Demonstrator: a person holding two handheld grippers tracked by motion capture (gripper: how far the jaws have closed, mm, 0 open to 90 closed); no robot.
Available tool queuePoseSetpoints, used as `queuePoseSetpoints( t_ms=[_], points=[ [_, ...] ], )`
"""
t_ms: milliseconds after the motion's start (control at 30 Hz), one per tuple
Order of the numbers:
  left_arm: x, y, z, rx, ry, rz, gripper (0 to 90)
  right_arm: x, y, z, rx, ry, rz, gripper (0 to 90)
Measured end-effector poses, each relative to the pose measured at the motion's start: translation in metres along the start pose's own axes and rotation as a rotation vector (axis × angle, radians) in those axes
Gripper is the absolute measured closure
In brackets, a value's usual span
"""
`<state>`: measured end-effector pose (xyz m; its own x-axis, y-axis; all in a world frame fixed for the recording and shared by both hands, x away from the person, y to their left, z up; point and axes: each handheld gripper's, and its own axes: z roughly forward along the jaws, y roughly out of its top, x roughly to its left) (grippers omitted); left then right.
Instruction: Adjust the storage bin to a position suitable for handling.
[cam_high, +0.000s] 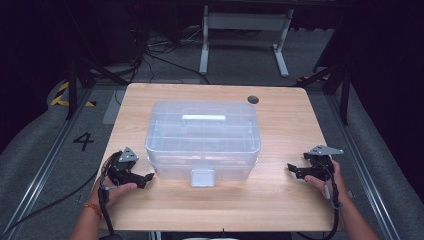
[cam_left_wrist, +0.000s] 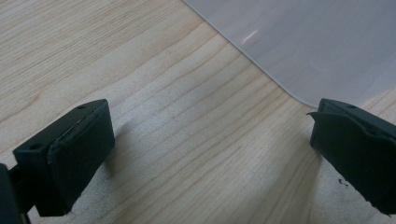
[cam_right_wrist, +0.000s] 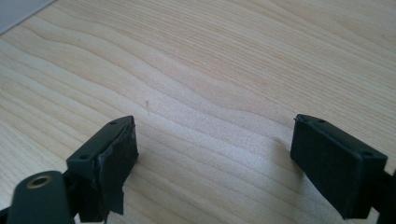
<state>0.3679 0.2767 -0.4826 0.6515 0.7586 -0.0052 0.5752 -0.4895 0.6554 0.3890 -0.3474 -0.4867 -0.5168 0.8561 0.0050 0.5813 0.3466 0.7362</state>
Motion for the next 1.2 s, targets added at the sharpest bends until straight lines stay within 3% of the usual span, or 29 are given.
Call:
queuePoseSetpoints(
  t_ms=[267, 600, 733, 767, 900, 1200],
  points=[
    [-0.001, 0.000, 0.000, 0.000, 0.003, -0.007, 0.3, 0.000, 0.000, 0.000, -0.003, 0.003, -0.007, 15.5],
    [-0.001, -0.003, -0.003, -0.005, 0.005, 0.009, 2.5, -0.002, 0.003, 0.000, 0.000, 0.037, -0.053, 20.6],
    [-0.003, -0.004, -0.004, -0.003, 0.002, -0.013, 3.2, 0.001, 0.006, -0.001, -0.006, 0.010, -0.097, 30.7],
    [-0.003, -0.004, -0.004, -0.012, 0.013, 0.001, 3.5, 0.001, 0.006, -0.001, -0.012, 0.008, -0.100, 31.1],
    [-0.003, -0.004, -0.004, -0.012, 0.012, 0.001, 3.9, 0.001, 0.012, -0.006, -0.045, 0.062, -0.061, 35.6],
    [-0.002, -0.004, -0.005, -0.012, 0.011, 0.005, 5.0, 0.010, 0.024, -0.021, -0.091, 0.066, -0.084, 39.8]
  ],
)
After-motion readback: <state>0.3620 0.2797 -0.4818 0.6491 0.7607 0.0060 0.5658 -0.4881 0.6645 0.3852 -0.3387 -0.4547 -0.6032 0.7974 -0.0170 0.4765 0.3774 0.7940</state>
